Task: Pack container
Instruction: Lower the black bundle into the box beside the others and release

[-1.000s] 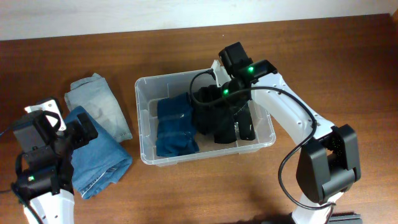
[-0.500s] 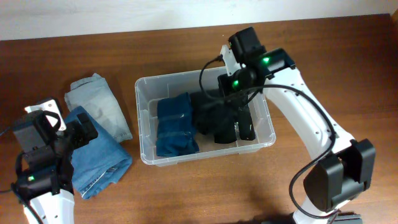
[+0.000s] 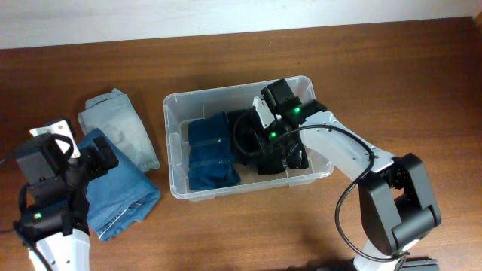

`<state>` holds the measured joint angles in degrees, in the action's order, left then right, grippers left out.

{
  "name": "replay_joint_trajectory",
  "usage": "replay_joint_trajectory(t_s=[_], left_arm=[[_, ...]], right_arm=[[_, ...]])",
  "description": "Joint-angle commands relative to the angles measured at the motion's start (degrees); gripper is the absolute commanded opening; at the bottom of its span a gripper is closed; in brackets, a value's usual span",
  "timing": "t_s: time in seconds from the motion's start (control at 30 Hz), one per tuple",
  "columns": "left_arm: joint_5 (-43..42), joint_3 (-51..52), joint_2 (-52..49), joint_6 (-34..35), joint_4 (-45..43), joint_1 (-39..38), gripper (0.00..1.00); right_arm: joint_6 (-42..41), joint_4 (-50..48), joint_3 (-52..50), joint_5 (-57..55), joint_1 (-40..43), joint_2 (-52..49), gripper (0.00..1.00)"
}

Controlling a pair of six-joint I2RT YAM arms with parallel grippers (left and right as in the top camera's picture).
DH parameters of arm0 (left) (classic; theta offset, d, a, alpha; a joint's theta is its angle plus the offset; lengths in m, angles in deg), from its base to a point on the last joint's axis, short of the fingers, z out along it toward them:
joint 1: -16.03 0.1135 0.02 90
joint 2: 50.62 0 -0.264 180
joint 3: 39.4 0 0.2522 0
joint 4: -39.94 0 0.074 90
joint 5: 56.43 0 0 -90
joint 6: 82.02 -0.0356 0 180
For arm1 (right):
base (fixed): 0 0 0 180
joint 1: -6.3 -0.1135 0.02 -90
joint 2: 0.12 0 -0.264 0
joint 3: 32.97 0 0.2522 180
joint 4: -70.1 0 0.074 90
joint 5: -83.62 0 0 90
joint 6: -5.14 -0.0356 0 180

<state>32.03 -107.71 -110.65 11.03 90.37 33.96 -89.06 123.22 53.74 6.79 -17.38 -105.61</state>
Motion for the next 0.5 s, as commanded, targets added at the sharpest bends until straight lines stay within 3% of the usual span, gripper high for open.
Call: replay_joint_trajectory(t_s=[0.0,0.27,0.37,0.47], left_arm=[[-0.22,-0.96,-0.28,-0.04,-0.13,0.09,0.99],[-0.24,-0.96,-0.28,-0.04,-0.13,0.09,0.99],[-0.22,-0.96,-0.28,-0.04,-0.13,0.09,0.99],[-0.22,-0.96,-0.28,-0.04,-0.11,0.09,0.99]], right_arm=[[1.07,2.71,2.49,0.74,-0.68,-0.37,0.37],[4.42,18.62,25.94,-3.21,0.33,4.96,0.59],[4.42,24.30,34.82,-3.13,3.56,6.88,0.96],[4.42,28.55,39.65,-3.13,8.92,8.61,0.99]])
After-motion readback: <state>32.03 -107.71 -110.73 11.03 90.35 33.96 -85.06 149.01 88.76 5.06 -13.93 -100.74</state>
